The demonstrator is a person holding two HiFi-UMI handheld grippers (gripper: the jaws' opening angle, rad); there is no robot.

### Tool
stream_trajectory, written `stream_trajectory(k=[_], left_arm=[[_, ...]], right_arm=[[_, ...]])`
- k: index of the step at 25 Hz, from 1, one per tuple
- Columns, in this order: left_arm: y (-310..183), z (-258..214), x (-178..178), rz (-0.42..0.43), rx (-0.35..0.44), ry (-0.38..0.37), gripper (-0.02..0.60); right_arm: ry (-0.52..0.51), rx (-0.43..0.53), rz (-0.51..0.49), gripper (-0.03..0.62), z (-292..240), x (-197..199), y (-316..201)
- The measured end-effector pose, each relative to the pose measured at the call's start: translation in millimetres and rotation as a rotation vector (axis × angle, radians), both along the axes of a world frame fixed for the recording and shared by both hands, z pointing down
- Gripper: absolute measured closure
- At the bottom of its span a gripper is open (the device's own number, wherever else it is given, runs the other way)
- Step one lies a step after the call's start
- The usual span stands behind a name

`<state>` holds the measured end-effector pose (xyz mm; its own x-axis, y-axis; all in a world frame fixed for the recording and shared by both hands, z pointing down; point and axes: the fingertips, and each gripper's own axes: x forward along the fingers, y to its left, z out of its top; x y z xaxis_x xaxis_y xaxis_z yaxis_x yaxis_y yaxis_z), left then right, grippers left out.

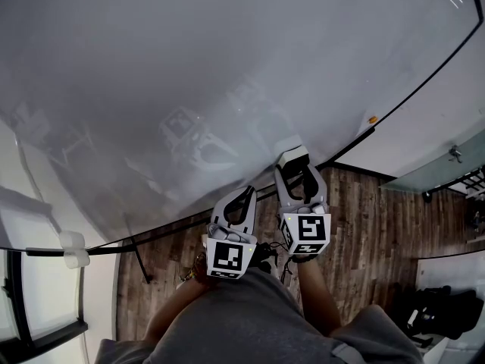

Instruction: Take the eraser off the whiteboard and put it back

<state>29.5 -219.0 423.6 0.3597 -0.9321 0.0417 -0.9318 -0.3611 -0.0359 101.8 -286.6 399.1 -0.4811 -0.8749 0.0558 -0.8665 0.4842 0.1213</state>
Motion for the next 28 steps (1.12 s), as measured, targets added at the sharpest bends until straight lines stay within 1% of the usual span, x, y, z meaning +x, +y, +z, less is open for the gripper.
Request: stream_trajectory(k=[11, 28], left_arm=[[3, -4, -6, -0.008, 0.008, 0.010, 0.574], [10, -4, -2, 0.017, 0.009, 0.013, 0.574]], right_arm=[[-0.005, -0.005, 0.022, 0.352, -1, 3, 4], [-0.009, -0.012, 0.036, 0.353, 1, 7, 17]])
